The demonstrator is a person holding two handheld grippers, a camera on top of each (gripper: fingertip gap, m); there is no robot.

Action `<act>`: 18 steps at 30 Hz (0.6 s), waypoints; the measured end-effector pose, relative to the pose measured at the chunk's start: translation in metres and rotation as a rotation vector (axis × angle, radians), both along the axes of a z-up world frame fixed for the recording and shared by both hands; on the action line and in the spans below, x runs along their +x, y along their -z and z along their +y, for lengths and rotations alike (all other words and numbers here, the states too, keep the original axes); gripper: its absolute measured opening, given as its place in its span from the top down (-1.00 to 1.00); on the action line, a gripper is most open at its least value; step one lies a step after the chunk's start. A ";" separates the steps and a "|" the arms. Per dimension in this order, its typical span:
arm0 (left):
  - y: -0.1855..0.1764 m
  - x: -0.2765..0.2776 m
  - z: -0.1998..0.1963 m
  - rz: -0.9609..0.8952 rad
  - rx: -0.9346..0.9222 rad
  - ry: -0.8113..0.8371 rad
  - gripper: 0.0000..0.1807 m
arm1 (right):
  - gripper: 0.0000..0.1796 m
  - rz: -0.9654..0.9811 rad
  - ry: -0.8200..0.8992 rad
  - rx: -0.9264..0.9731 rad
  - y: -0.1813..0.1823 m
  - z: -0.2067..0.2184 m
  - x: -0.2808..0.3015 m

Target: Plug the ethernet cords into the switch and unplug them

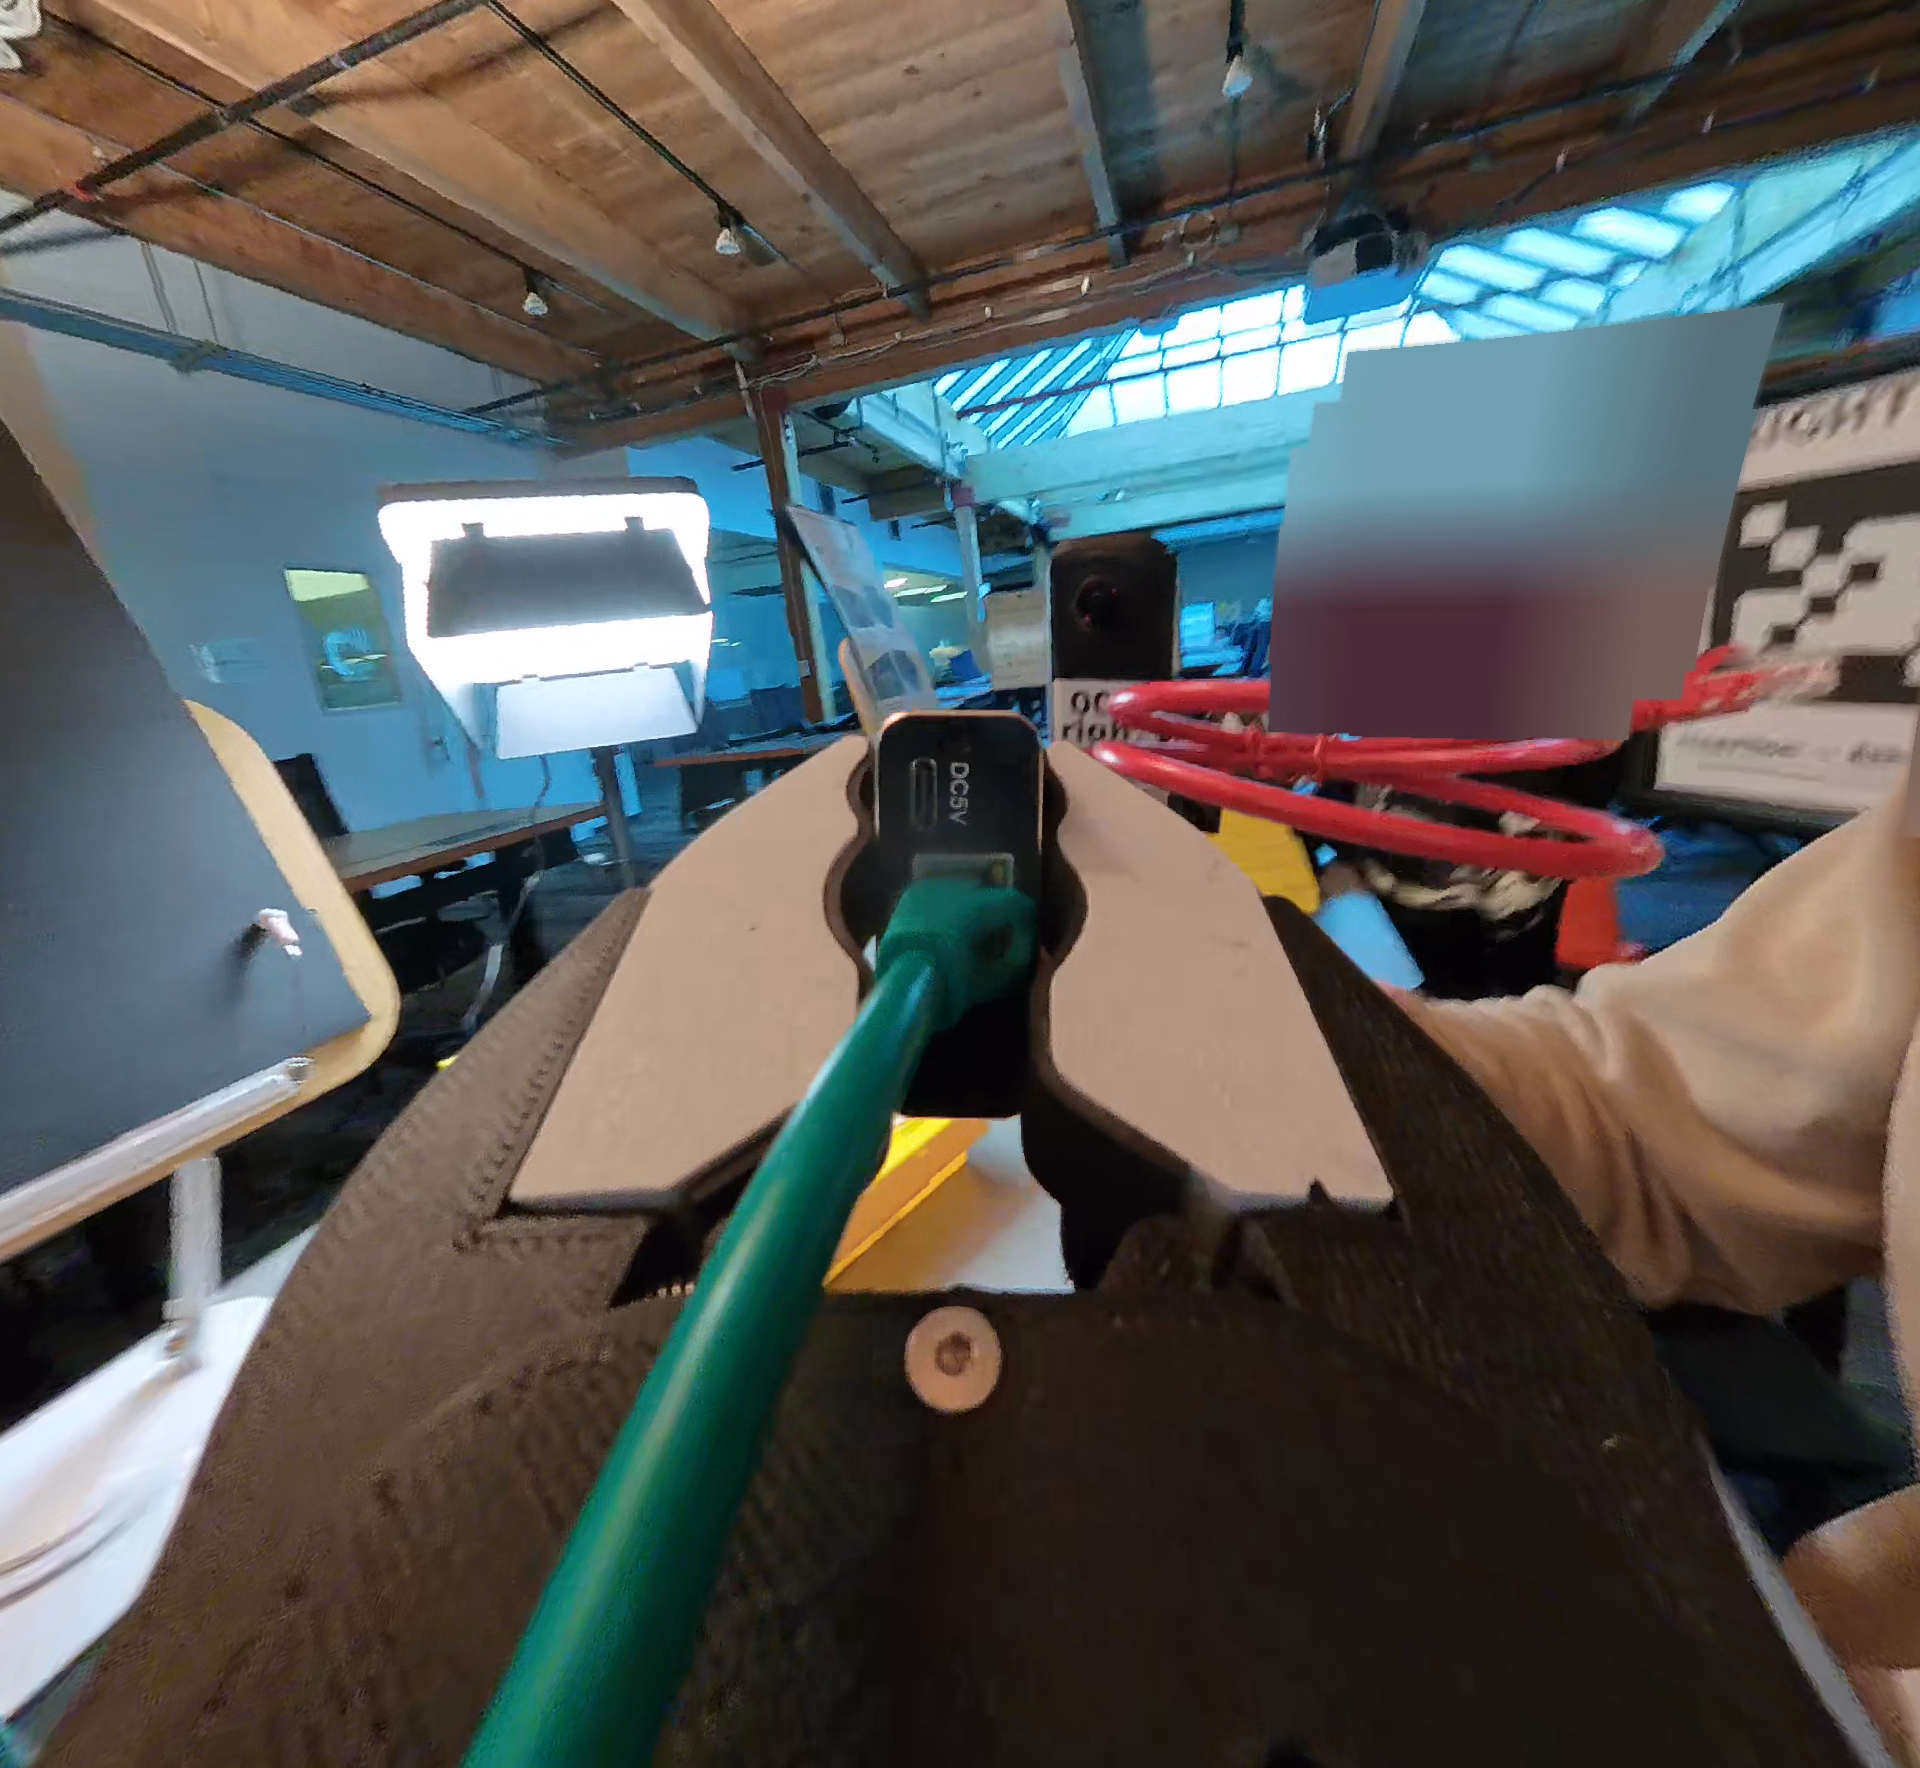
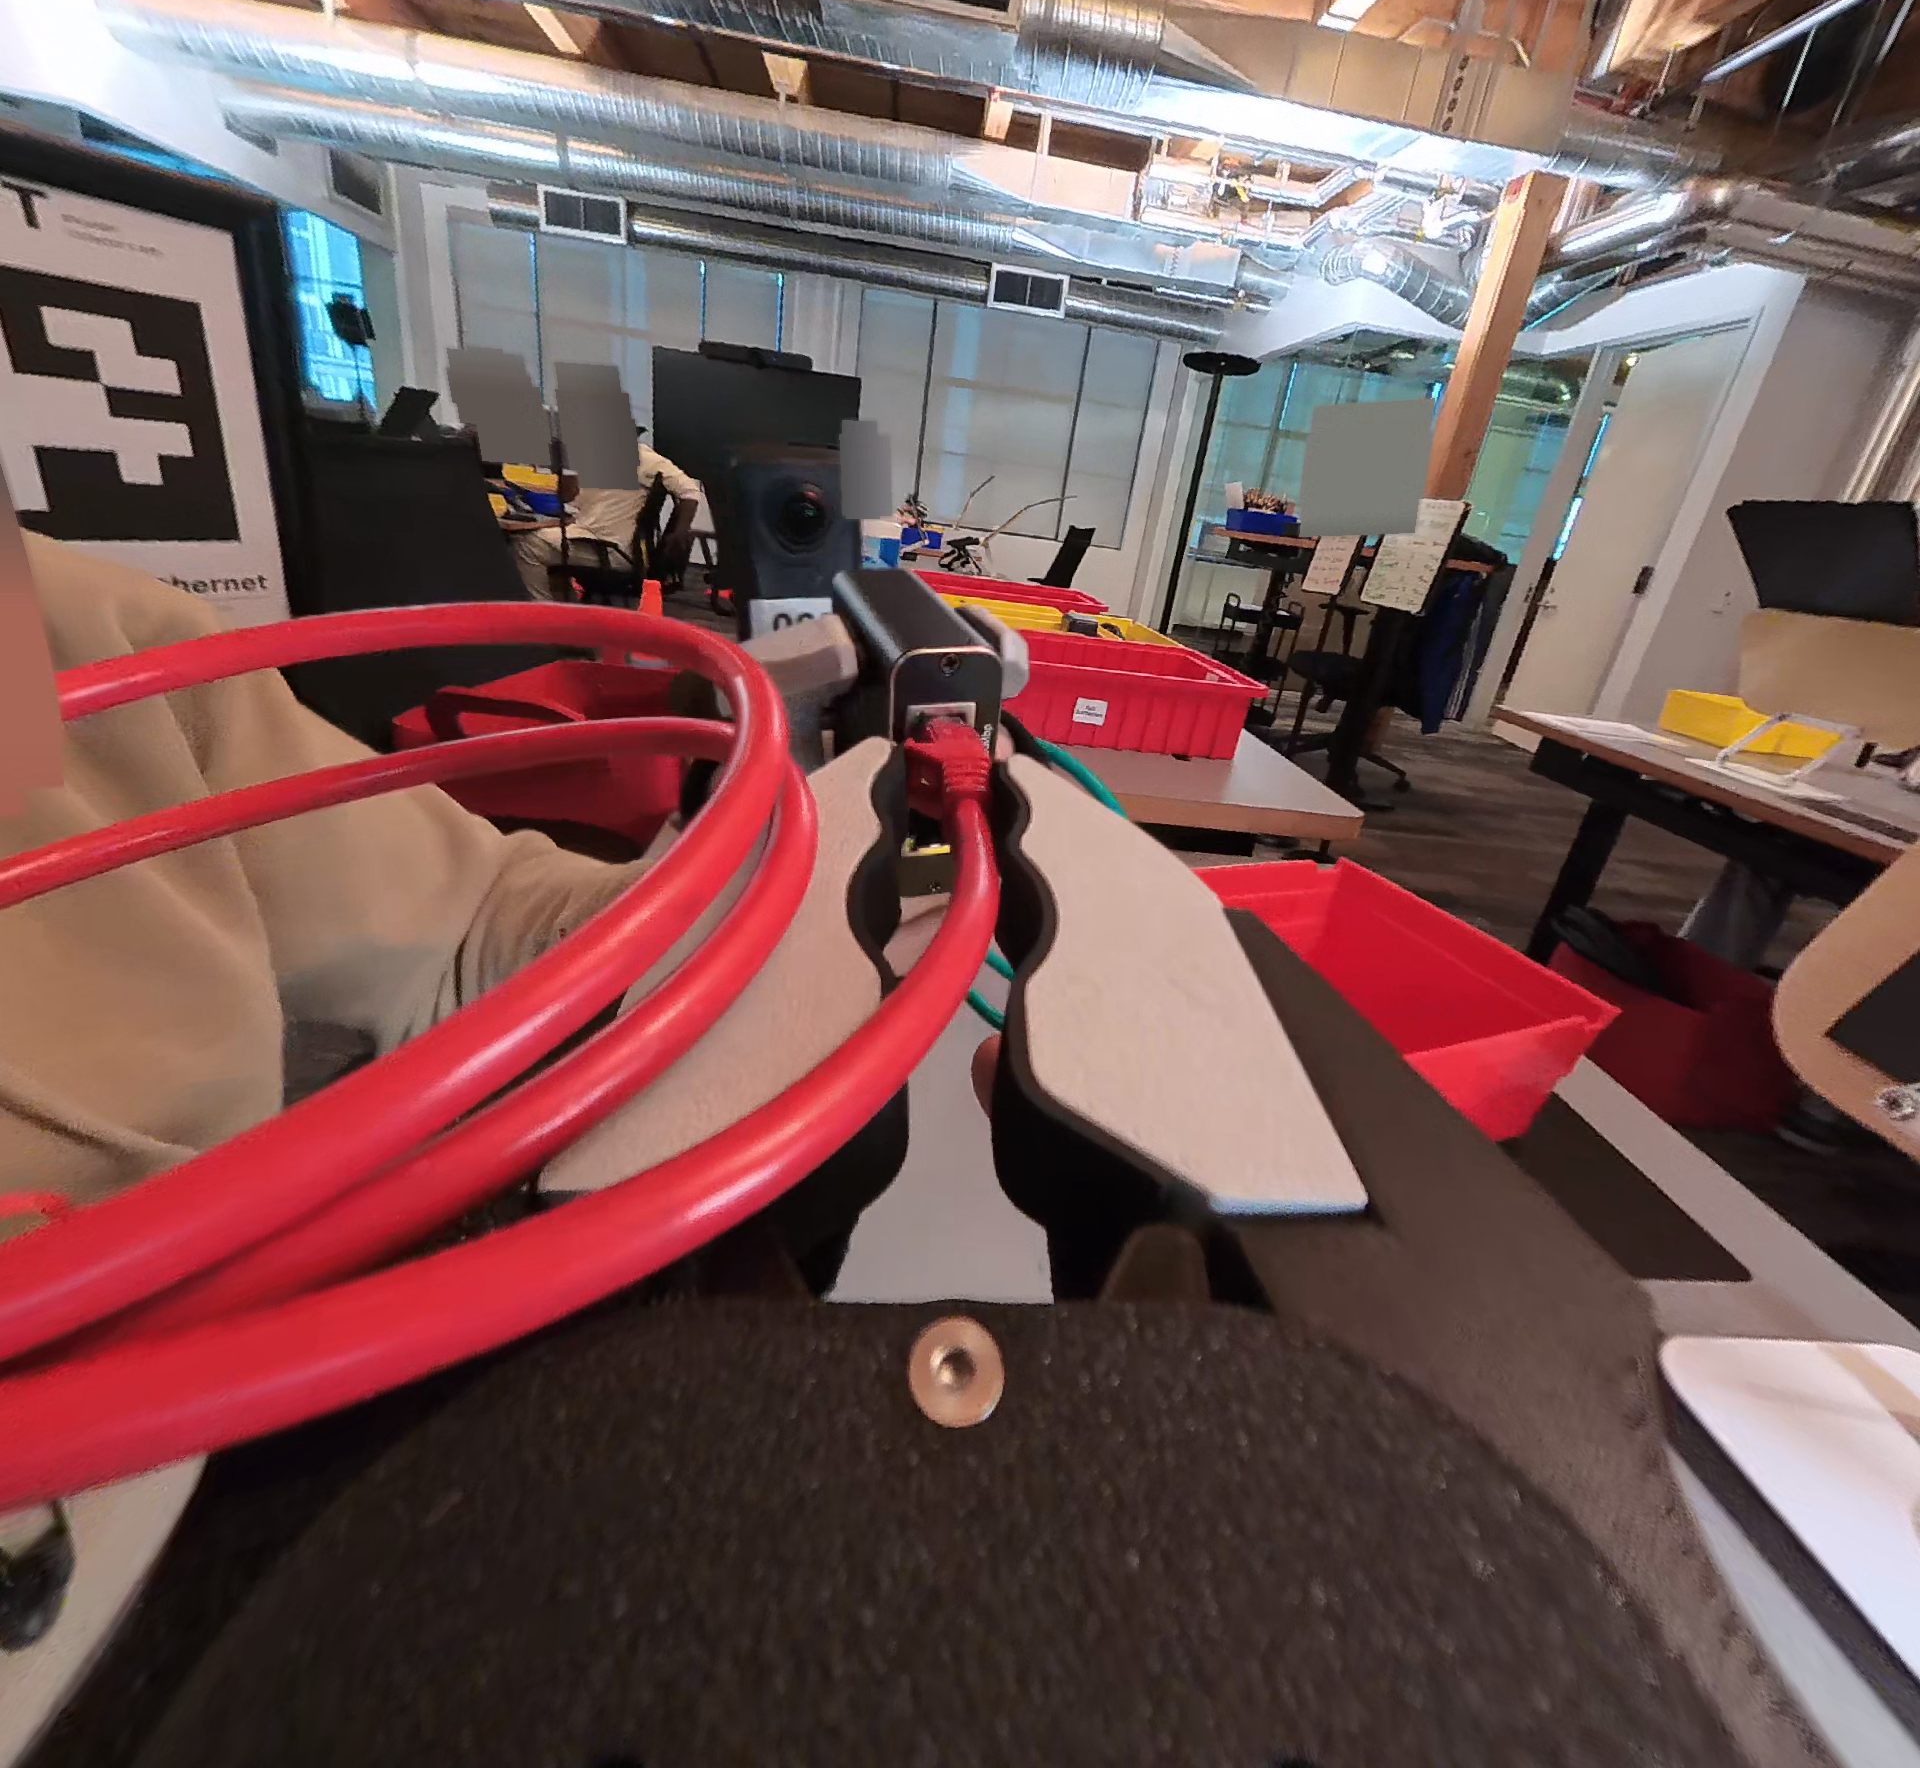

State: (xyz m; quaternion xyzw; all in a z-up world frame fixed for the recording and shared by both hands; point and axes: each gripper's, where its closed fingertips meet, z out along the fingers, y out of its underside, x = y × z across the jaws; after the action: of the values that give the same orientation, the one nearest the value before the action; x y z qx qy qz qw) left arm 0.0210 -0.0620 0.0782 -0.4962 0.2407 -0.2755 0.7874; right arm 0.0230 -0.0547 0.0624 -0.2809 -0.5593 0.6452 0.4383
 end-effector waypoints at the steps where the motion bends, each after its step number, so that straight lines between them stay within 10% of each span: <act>1: -0.002 -0.003 0.001 -0.052 -0.026 0.033 0.71 | 0.88 -0.012 0.003 -0.022 0.001 0.001 -0.003; 14: 0.004 -0.005 0.009 0.024 -0.039 -0.044 0.71 | 0.88 -0.029 0.104 0.057 -0.001 0.011 -0.004; 18: -0.038 -0.059 -0.019 -0.164 0.040 -0.017 0.71 | 0.86 0.106 0.216 -0.075 -0.035 0.071 0.045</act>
State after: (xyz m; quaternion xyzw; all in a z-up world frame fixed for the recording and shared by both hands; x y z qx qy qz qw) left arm -0.0383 -0.0810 0.1159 -0.4580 0.1765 -0.3038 0.8166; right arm 0.0682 0.0160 0.0974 -0.3210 -0.4773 0.6287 0.5233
